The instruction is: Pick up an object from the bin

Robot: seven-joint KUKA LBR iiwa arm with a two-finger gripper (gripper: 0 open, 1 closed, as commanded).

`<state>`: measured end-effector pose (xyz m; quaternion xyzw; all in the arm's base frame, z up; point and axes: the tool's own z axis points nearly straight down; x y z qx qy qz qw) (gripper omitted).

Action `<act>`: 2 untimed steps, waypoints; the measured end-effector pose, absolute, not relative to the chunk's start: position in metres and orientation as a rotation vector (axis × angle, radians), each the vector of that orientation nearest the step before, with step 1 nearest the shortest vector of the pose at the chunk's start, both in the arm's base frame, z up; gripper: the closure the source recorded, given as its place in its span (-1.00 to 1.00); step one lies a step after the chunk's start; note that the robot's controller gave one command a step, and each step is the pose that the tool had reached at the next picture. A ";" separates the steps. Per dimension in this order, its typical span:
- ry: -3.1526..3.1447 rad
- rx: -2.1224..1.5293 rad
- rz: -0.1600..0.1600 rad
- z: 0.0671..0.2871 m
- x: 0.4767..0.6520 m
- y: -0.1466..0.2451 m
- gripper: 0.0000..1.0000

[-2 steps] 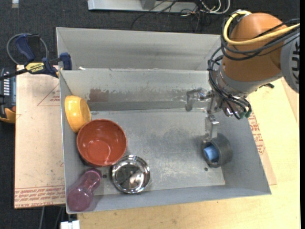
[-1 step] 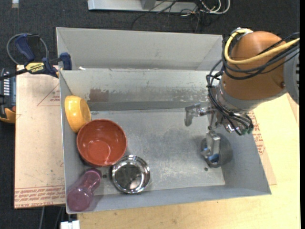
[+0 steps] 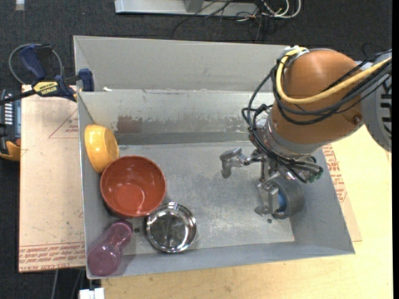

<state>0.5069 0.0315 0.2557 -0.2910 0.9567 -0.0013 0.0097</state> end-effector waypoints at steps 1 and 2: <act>3.041 -0.731 -0.003 0.220 0.608 0.012 -1.00; 3.014 -0.834 -0.007 0.216 0.567 0.041 -1.00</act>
Offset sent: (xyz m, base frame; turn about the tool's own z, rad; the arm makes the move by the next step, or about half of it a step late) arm -0.0058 0.0718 -0.0477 -0.0821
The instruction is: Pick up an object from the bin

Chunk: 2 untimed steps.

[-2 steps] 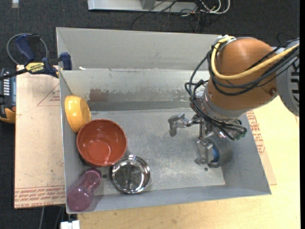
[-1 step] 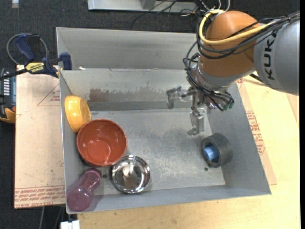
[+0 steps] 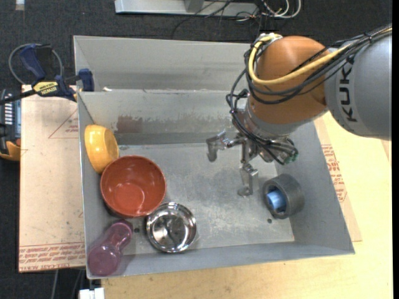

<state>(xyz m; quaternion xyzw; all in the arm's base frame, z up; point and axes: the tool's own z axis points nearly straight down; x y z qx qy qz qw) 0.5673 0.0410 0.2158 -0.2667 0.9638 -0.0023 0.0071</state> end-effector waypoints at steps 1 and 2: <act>2.881 -1.214 -0.010 0.216 0.551 0.028 -1.00; 2.953 -1.034 0.001 0.149 0.540 0.123 -1.00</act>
Offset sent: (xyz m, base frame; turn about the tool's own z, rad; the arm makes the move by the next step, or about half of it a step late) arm -0.0285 0.0809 -0.0675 -0.1322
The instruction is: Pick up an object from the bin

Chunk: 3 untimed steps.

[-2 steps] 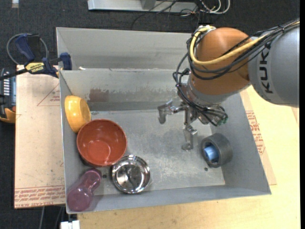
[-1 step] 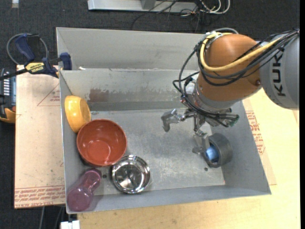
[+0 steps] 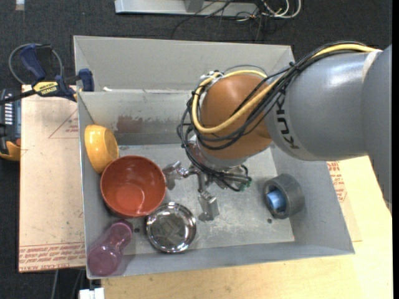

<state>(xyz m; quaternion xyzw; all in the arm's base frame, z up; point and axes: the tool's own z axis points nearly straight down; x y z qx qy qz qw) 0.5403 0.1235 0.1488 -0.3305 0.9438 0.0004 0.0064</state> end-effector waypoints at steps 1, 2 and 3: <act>2.739 -1.494 -0.018 0.214 0.577 0.009 -1.00; 2.825 -1.342 0.002 0.171 0.526 0.114 -1.00; 2.690 -1.574 -0.023 0.193 0.586 0.052 -1.00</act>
Offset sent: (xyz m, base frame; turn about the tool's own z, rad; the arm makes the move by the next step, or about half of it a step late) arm -0.0475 0.0589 -0.0053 -0.1548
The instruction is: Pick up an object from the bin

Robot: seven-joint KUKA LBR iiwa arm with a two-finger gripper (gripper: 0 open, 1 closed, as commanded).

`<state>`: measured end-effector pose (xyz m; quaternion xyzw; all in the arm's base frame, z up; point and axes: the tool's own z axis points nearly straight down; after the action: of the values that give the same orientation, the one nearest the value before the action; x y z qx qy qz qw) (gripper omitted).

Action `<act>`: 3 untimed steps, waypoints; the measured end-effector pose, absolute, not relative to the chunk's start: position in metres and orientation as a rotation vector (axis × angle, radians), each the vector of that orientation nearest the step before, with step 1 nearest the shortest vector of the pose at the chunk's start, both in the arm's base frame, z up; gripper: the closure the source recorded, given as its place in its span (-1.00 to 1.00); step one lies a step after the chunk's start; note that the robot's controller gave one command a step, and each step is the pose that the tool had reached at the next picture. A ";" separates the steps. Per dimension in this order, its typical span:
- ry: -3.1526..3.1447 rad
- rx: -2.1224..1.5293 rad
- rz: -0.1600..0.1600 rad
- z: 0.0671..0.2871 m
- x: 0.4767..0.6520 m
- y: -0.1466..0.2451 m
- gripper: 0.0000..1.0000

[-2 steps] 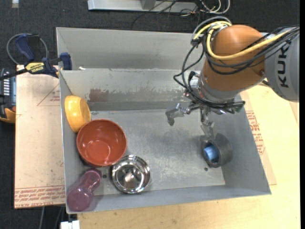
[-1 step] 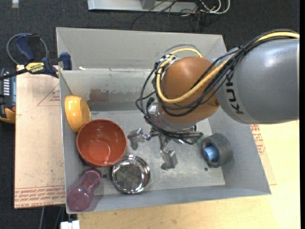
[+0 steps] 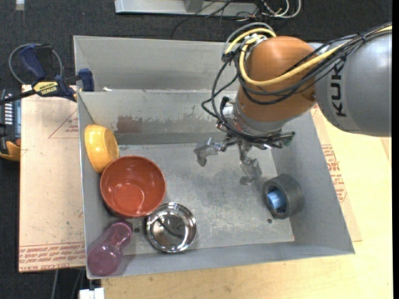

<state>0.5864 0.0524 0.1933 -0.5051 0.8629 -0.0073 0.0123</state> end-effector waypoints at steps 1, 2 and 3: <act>2.700 -1.573 -0.008 0.151 0.558 0.121 -1.00; 2.609 -1.691 -0.029 0.153 0.581 0.095 -1.00; 2.651 -1.672 -0.002 0.117 0.558 0.221 1.00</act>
Offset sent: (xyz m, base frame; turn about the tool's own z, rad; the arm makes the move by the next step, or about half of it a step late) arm 0.0004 0.0264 -0.0381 -0.1121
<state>0.5583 0.2208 0.1168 -0.5335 0.8458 -0.0008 0.0037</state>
